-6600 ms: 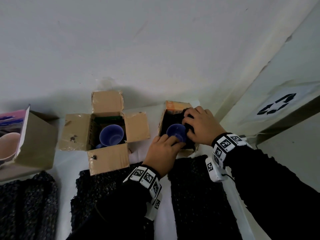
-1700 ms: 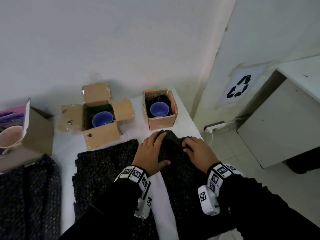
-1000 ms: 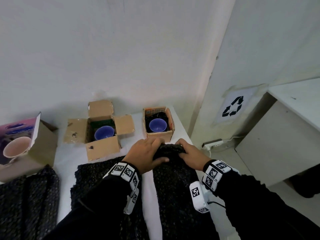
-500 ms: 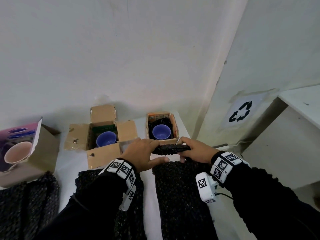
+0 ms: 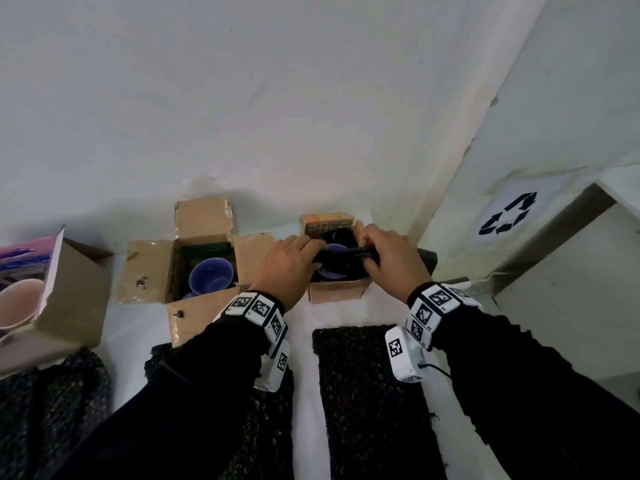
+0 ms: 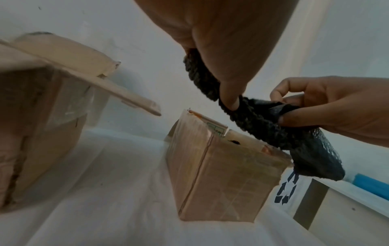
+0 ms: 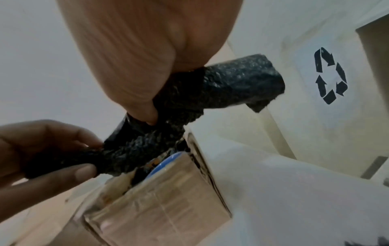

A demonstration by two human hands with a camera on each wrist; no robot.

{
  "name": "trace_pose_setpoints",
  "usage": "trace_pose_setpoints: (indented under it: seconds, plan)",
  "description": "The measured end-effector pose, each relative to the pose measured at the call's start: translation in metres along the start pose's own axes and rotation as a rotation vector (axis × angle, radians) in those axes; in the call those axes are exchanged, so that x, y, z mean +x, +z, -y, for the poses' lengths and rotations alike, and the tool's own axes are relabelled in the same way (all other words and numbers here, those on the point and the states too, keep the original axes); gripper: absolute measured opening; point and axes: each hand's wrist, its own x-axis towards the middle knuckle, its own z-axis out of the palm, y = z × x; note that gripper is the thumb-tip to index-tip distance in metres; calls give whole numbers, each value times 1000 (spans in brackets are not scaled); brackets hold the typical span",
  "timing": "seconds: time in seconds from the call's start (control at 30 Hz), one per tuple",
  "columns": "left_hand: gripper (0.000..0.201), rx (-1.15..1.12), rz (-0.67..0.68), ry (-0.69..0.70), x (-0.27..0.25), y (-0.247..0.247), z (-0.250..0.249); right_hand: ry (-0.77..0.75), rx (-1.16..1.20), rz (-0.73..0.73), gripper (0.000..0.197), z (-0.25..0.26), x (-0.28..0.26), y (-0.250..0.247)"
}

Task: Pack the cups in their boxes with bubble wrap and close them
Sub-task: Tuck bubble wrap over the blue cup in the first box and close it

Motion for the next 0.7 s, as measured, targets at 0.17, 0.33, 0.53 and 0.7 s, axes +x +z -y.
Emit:
trace_pose_setpoints:
  seconds: [0.17, 0.33, 0.53, 0.7]
  plan:
    - [26, 81, 197, 66, 1, 18, 7, -171, -217, 138, 21, 4, 6, 18]
    - [36, 164, 250, 127, 4, 17, 9, -307, -332, 283, 34, 3, 7, 21]
    - [29, 234, 372, 78, 11, 15, 10, -284, -390, 419, 36, 5, 19, 18]
    - [21, 282, 266, -52, 14, 18, 0, -222, -468, 456, 35, 9, 16, 23]
